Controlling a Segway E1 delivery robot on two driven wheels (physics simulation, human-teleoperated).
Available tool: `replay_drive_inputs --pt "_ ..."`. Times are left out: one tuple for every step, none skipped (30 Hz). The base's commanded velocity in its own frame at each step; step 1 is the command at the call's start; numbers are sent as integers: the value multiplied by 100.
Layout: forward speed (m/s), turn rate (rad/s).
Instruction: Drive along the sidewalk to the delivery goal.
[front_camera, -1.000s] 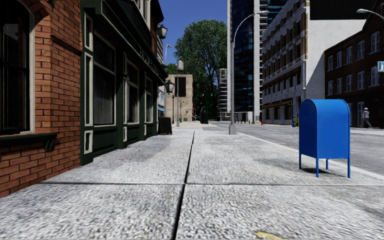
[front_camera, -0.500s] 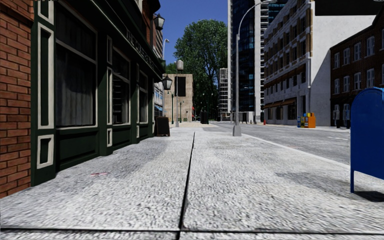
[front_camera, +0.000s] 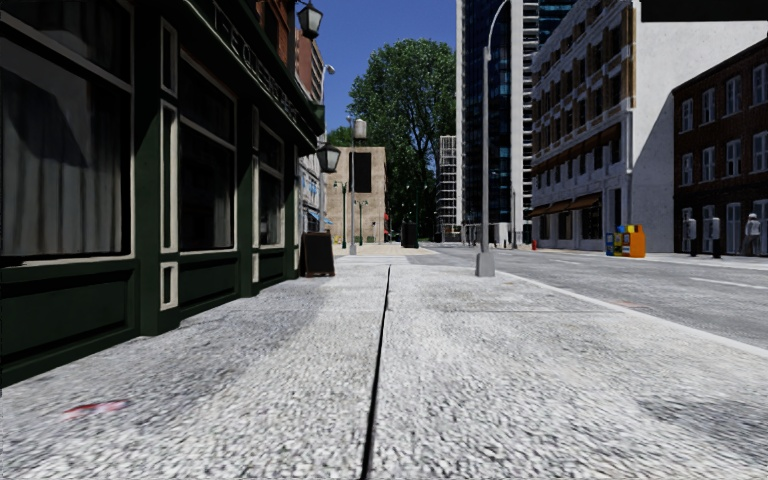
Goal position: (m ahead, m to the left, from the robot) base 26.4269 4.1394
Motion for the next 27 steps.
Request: replay_drive_inputs --pt "200 0" --pt "200 0" --pt "200 0" --pt "200 0" --pt "200 0" --pt "200 0" --pt "200 0" --pt "200 0" --pt "200 0" --pt "200 0" --pt "200 0" --pt "200 0" --pt "200 0" --pt "200 0" --pt "200 0" --pt "200 0" --pt "200 0" --pt "200 0" --pt "200 0" --pt "200 0" --pt "200 0" --pt "200 0" --pt "200 0" --pt "200 0" --pt "200 0" --pt "200 0" --pt "200 0"
